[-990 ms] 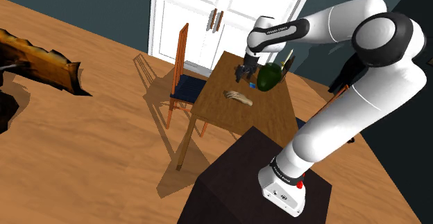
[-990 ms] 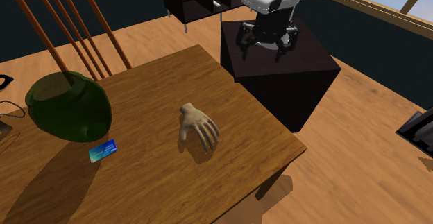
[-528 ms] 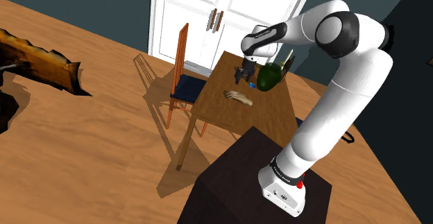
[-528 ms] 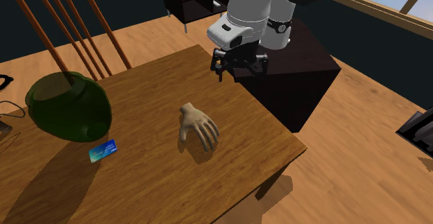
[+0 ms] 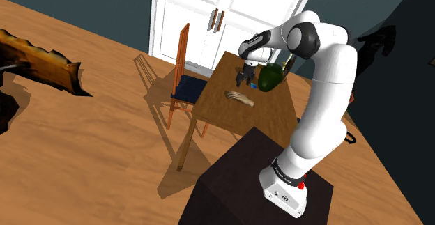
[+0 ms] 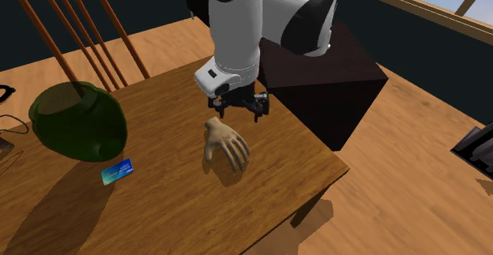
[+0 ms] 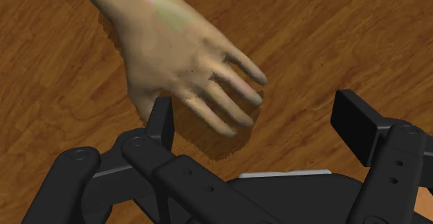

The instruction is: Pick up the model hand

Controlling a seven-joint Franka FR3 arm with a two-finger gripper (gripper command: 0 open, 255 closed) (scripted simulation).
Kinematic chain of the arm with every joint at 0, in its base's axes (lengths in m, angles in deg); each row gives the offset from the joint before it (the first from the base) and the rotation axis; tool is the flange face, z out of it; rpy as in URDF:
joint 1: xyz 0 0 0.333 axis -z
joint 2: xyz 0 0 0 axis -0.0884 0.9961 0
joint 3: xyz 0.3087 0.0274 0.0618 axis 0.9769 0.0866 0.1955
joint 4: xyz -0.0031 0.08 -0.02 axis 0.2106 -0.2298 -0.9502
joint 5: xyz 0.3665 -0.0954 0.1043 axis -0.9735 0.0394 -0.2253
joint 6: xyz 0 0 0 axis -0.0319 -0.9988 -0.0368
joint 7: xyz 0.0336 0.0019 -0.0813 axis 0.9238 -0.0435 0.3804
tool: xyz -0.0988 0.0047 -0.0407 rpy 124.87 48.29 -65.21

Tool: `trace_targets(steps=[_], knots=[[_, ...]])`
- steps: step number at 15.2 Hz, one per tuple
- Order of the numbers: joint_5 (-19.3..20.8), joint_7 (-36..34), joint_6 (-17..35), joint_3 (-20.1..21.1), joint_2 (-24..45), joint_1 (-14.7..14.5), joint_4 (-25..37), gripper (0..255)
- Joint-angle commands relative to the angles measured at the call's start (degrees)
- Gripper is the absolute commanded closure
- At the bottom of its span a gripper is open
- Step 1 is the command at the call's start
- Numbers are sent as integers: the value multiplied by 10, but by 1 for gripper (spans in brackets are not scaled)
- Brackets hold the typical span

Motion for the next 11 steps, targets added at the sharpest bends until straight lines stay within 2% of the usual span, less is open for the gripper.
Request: trace_targets(steps=[1,9,11], knots=[[-15,15,1,4,40,19,33,0],[-56,47,-47,26,226,103,246,0],[-58,47,-47,29,243,109,263,0]])
